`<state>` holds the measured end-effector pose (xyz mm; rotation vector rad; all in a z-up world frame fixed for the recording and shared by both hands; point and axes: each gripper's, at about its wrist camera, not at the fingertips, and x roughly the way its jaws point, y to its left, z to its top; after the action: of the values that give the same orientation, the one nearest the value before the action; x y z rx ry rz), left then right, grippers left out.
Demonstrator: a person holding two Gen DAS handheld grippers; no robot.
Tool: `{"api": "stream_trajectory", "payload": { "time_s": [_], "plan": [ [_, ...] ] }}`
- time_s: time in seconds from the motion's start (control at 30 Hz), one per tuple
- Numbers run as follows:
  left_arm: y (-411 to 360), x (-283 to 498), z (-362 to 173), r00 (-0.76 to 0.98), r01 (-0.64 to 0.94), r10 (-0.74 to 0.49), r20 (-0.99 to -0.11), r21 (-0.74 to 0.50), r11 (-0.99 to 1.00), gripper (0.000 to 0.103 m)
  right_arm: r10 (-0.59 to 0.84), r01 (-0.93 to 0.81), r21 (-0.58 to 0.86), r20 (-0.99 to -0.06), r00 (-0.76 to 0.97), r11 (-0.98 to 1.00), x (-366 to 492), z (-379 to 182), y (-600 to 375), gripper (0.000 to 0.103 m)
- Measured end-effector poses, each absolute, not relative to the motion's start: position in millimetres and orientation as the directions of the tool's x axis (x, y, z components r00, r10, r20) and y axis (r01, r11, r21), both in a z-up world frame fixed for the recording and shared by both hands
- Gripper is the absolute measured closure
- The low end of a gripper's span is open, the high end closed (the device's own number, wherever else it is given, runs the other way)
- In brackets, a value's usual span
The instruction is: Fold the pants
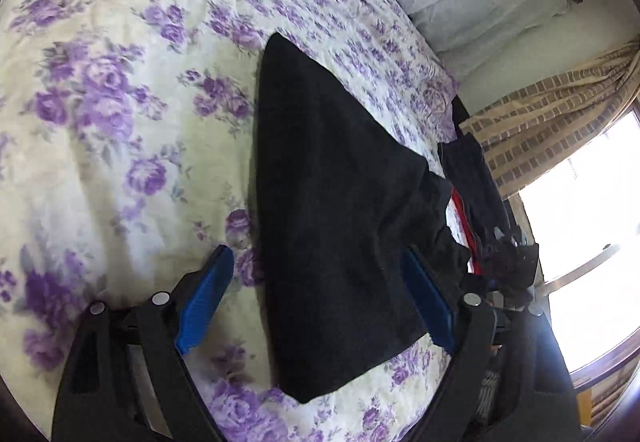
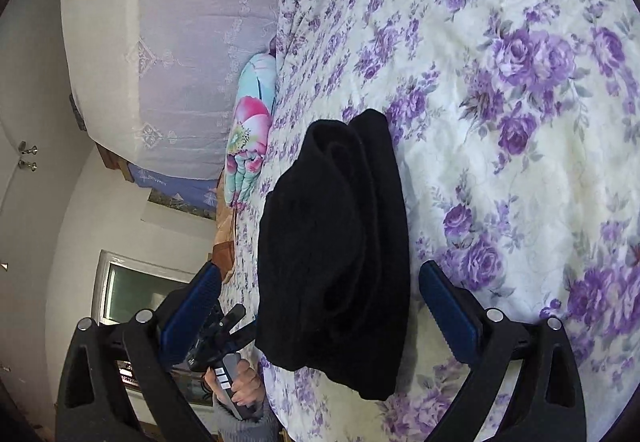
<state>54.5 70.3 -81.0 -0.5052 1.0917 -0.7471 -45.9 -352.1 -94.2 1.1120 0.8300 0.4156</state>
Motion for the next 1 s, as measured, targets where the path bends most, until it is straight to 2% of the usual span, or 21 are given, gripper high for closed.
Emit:
{"api": "stream_trajectory", "payload": {
  "time_s": [0.2, 0.37, 0.4, 0.47, 0.5, 0.57, 0.63, 0.73, 0.83, 1.0],
  "plan": [
    [45.8, 62.9, -86.7, 0.223, 0.327, -0.75, -0.623, -0.677, 0.659, 0.01, 0.69, 0.181, 0.866, -0.484, 0.538, 0.466, -1.2, -96.0, -346.7, 0.004],
    [44.7, 62.4, -87.6, 0.234, 0.344, -0.747, -0.622, -0.666, 0.662, 0.011, 0.643, 0.175, 0.807, -0.562, 0.52, 0.564, 15.6, -91.8, -331.7, 0.003],
    [45.4, 61.3, -87.4, 0.239, 0.341, -0.746, -0.622, -0.666, 0.664, 0.014, 0.633, 0.159, 0.798, -0.566, 0.528, 0.581, 14.2, -90.8, -328.7, 0.003],
    [49.1, 59.9, -88.7, 0.241, 0.331, -0.745, -0.622, -0.669, 0.666, 0.033, 0.614, 0.12, 0.782, -0.565, 0.552, 0.612, 9.0, -88.9, -326.2, 0.006],
    [50.7, 60.6, -90.5, 0.231, 0.323, -0.753, -0.616, -0.681, 0.657, 0.042, 0.6, 0.099, 0.769, -0.566, 0.565, 0.632, 5.1, -88.5, -324.8, 0.011],
    [55.7, 63.6, -95.6, 0.225, 0.293, -0.766, -0.602, -0.709, 0.642, 0.052, 0.571, 0.093, 0.753, -0.567, 0.593, 0.651, -0.5, -90.2, -328.6, 0.024],
    [59.3, 68.1, -99.1, 0.212, 0.266, -0.781, -0.587, -0.734, 0.624, 0.061, 0.56, 0.11, 0.763, -0.557, 0.613, 0.638, -5.4, -95.9, -339.3, 0.044],
    [57.3, 70.4, -99.6, 0.196, 0.262, -0.787, -0.585, -0.742, 0.617, 0.065, 0.584, 0.098, 0.794, -0.518, 0.625, 0.6, -7.5, -102.2, -349.1, 0.056],
    [55.1, 69.8, -98.6, 0.193, 0.269, -0.783, -0.591, -0.736, 0.622, 0.07, 0.595, 0.076, 0.809, -0.489, 0.638, 0.583, -9.2, -105.1, -350.2, 0.063],
    [58.5, 62.4, -98.7, 0.208, 0.261, -0.794, -0.572, -0.749, 0.608, 0.084, 0.559, 0.039, 0.782, -0.478, 0.677, 0.621, -17.7, -97.9, -340.0, 0.068]
  ]
}}
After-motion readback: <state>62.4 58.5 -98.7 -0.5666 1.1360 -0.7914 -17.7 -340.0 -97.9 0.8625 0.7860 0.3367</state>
